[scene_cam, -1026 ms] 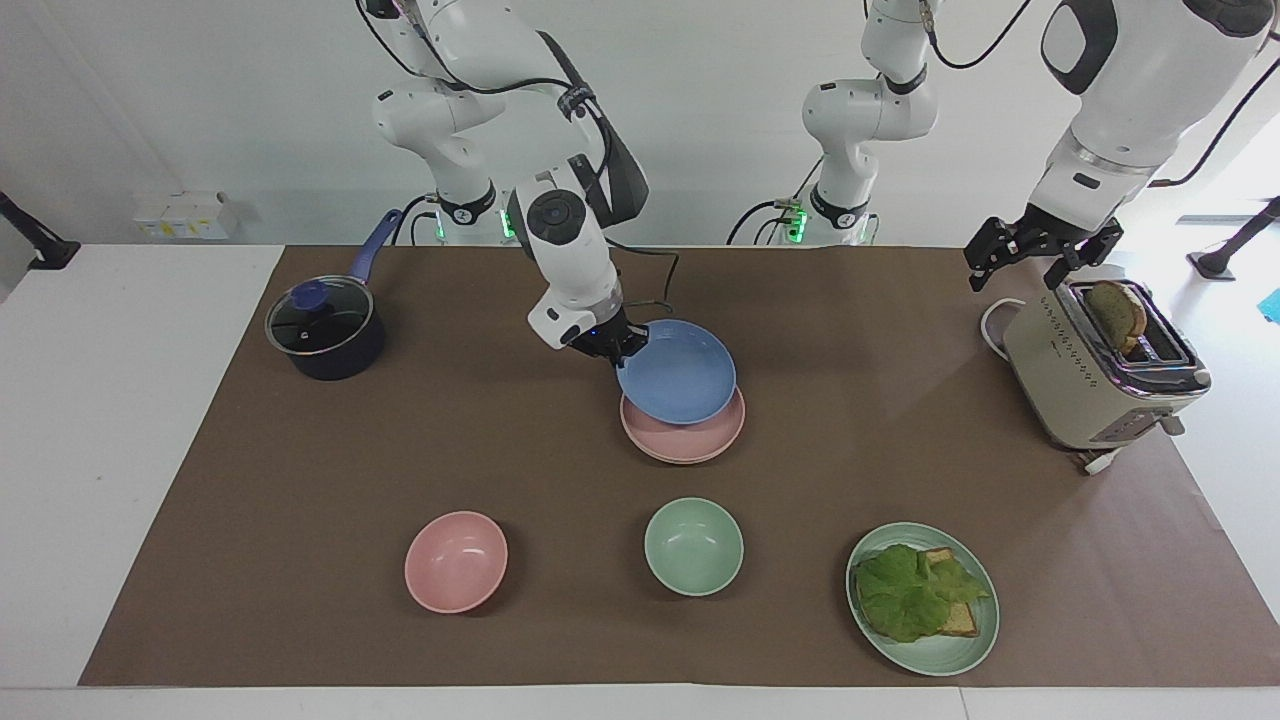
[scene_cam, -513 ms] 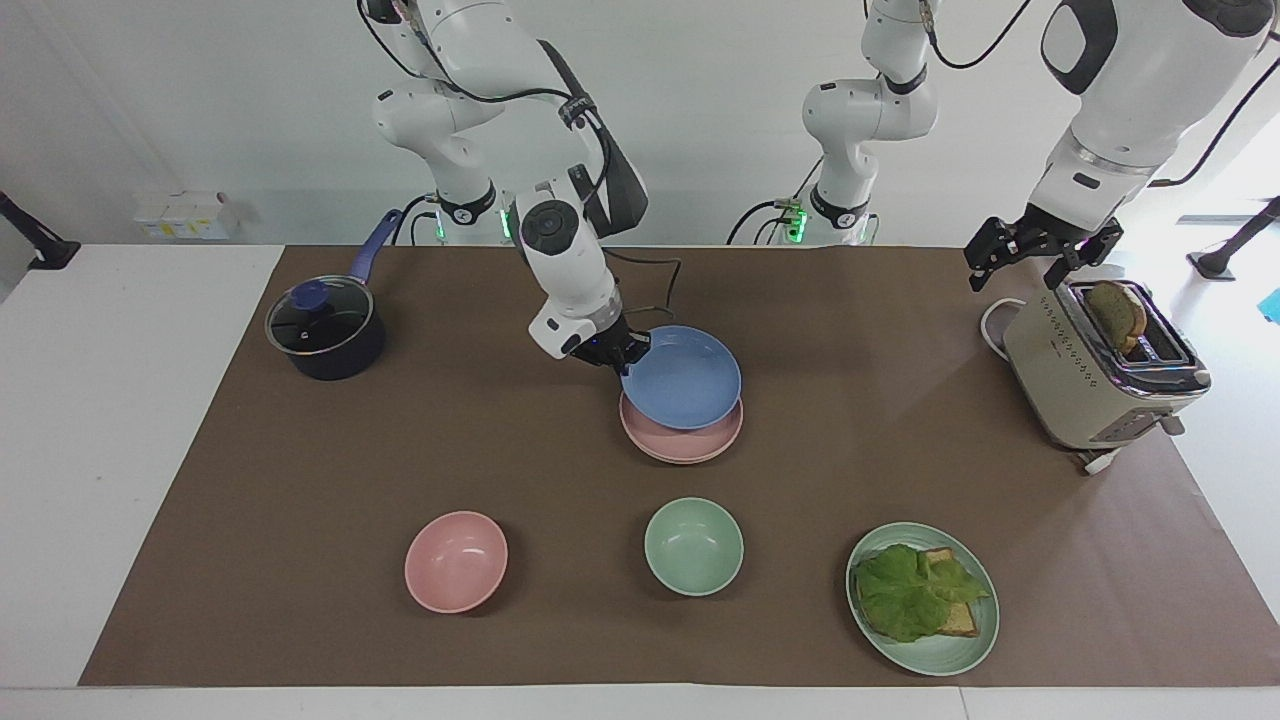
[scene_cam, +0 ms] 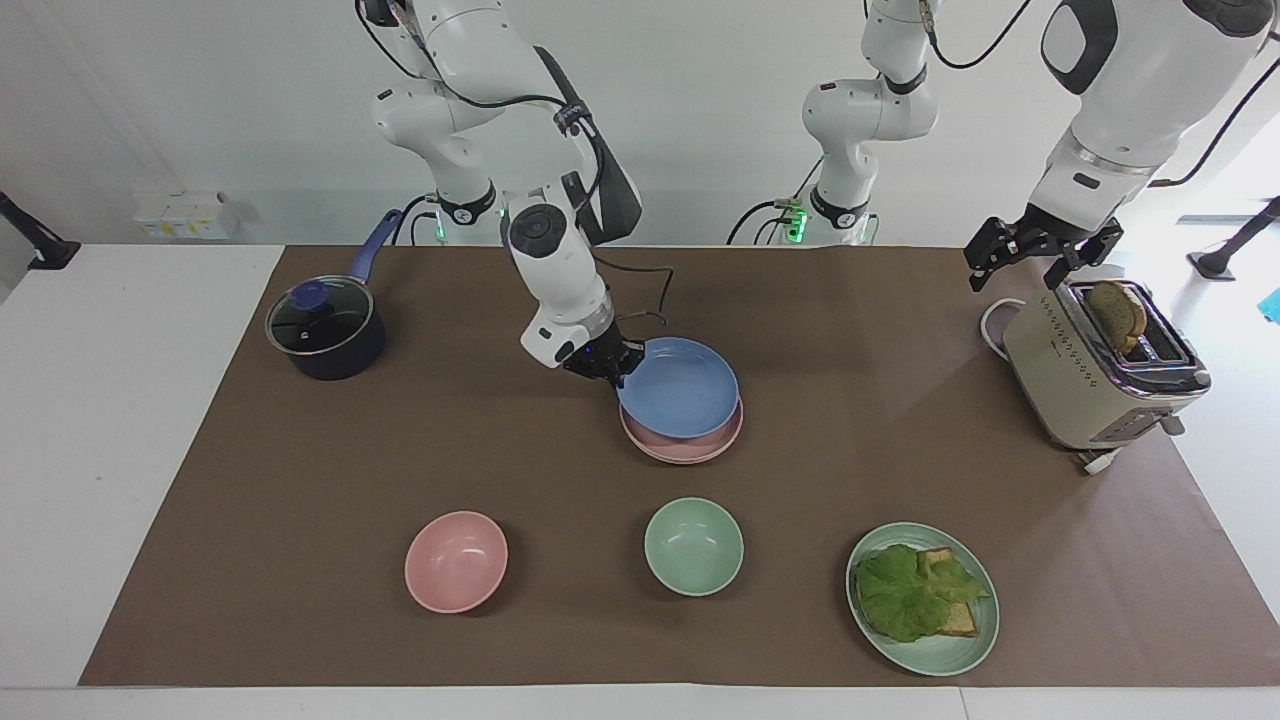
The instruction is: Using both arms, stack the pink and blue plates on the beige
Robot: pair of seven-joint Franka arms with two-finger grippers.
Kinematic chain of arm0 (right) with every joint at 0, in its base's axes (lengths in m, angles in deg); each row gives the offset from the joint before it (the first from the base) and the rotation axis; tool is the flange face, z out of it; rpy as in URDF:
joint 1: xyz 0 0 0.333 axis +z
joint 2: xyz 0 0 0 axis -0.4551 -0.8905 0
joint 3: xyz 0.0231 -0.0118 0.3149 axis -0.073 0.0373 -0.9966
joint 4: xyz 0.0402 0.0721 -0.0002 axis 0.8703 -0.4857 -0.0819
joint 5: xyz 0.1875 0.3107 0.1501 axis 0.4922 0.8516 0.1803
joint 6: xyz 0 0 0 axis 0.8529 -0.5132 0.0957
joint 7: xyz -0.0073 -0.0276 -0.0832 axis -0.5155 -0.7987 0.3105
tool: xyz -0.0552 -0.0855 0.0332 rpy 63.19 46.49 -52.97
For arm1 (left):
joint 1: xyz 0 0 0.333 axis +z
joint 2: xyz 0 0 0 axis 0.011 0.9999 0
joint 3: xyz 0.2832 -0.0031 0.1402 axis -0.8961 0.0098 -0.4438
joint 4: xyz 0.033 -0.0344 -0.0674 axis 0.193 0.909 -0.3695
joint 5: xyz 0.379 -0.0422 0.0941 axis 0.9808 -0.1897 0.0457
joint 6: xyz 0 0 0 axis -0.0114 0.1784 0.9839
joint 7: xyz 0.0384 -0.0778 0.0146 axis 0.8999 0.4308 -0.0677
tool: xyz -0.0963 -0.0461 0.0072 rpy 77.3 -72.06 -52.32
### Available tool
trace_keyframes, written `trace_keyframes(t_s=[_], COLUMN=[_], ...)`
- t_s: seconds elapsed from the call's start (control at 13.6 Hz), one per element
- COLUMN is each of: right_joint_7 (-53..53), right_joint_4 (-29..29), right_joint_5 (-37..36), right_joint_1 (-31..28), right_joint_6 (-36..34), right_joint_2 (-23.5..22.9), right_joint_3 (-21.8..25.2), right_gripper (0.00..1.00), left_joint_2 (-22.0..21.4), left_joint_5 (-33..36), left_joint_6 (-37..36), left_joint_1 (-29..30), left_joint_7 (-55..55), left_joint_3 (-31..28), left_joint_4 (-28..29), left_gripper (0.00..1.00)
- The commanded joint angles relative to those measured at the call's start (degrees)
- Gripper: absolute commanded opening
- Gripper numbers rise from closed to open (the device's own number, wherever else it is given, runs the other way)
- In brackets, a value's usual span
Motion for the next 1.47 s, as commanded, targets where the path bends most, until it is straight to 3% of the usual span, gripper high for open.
trace_keyframes(t_s=[0.0, 0.15, 0.22, 0.37, 0.44, 0.73, 0.95, 1.25, 1.39], right_joint_7=[-2.92, -2.92, -2.66, -2.48, -2.40, -2.31, -2.39, -2.48, -3.01], right_joint_4=[0.54, 0.19, 0.28, 0.63, 0.89, 4.14, 5.20, 11.68, 15.47], right_joint_5=[1.69, 1.69, 1.69, 1.69, 1.61, 0.29, -7.32, -18.24, -19.31], right_joint_1=[-0.52, -0.52, -0.43, -0.43, -0.52, -2.27, -5.78, -10.18, -13.08], right_joint_6=[1.06, 1.06, 0.98, 0.89, 0.63, -4.46, -6.75, -17.27, -23.60], right_joint_2=[-0.78, -0.87, -0.95, -1.22, -1.22, 1.06, 4.57, 7.13, 8.53], right_joint_3=[-0.34, -0.34, -0.34, -0.34, -0.25, 0.72, 1.07, 1.07, 0.90], right_gripper=[0.00, 0.00, 0.16, 0.93, 1.00, 1.00, 1.00, 1.00, 1.00], left_joint_2=[-0.40, -0.40, -0.40, -0.40, -0.40, -0.40, -0.40, -0.40, -0.40], left_joint_5=[0.58, 0.58, 0.58, 0.58, 0.58, 0.58, 0.58, 0.58, 0.58], left_joint_6=[-0.57, -0.57, -0.57, -0.57, -0.57, -0.57, -0.57, -0.57, -0.57], left_joint_1=[0.17, 0.17, 0.17, 0.17, 0.17, 0.17, 0.17, 0.17, 0.17], left_joint_7=[-0.65, -0.65, -0.65, -0.65, -0.65, -0.65, -0.65, -0.65, -0.65], left_joint_3=[0.09, 0.09, 0.09, 0.09, 0.09, 0.00, 0.09, 0.09, 0.09], left_joint_4=[0.11, 0.11, 0.11, 0.11, 0.11, 0.11, 0.11, 0.11, 0.11], left_gripper=[1.00, 1.00, 1.00, 1.00, 1.00, 1.00, 1.00, 1.00, 1.00])
